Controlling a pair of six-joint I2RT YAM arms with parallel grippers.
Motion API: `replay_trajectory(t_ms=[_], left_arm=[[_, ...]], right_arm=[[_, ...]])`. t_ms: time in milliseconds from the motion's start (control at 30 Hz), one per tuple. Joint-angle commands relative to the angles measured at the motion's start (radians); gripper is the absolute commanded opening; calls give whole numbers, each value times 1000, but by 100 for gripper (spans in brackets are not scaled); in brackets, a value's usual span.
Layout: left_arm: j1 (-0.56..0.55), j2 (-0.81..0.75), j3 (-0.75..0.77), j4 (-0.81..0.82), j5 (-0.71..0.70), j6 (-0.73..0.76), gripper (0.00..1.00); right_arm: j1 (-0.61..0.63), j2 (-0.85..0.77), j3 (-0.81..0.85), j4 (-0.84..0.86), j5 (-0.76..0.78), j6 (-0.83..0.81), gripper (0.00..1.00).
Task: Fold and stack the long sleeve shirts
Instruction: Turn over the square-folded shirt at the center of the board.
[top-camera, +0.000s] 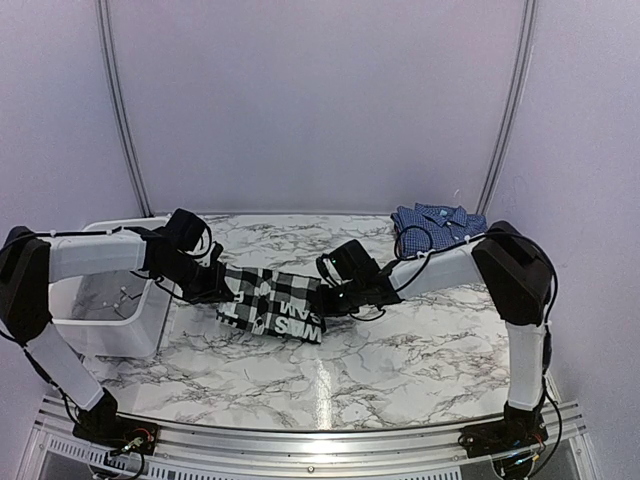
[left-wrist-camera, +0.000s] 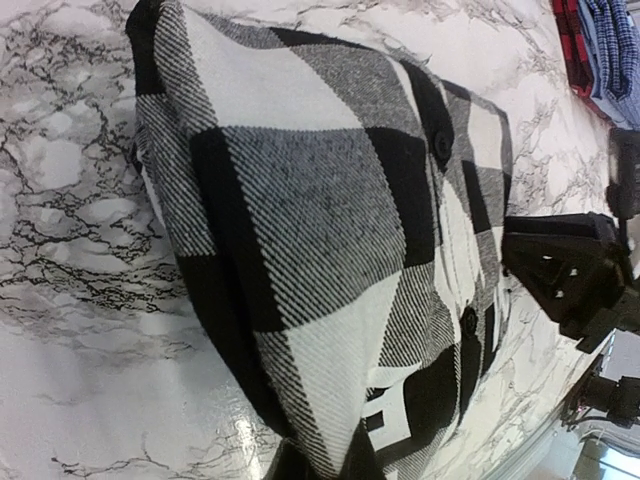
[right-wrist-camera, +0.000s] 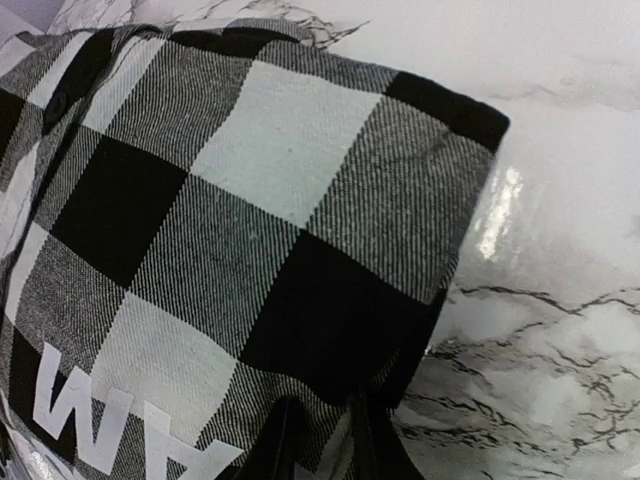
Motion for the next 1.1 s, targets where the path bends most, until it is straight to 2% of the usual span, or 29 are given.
replay_trajectory(t_ms=[0,200,300,400,433,533,633,667,700,767,833,900,967,1067], left_arm=[[10,-51,89,-66,-3,26,0],[2,-48,291,-133,50,8,0],[-37,2,413,-152,54,-24,0],[-114,103,533,-179,33,-53,0],[-147,149,584,-194,21,-58,0],[-222,320,737,-227,3,-75,0],[-289,572,986,-302,26,-82,0],[-310,671,1104,-326,26,-79,4],[-331,763,1236,-371,30,-80,13],[-361,918,1451,-394,35,-117,42],[-381,992,1576,-382,20,-155,64],[-395,969,1564,-327,-8,-157,77],[-398,887,1439,-250,-50,-146,82],[-396,727,1290,-170,-127,-122,88]], right_arm=[[60,68,65,26,-20,40,15],[125,215,190,133,-124,99,14],[143,270,274,182,-215,105,22],[128,231,254,213,-258,109,33],[113,182,204,231,-260,106,38],[33,-28,-125,340,-256,124,51],[-69,-253,-398,337,-212,111,56],[-85,-330,-468,308,-194,100,58],[-109,-409,-525,271,-152,87,60],[-138,-556,-613,190,-73,71,63],[-162,-679,-663,114,-11,53,66],[-179,-760,-674,56,44,31,67],[-185,-787,-657,6,84,-7,69],[-198,-727,-584,-30,114,-65,69]])
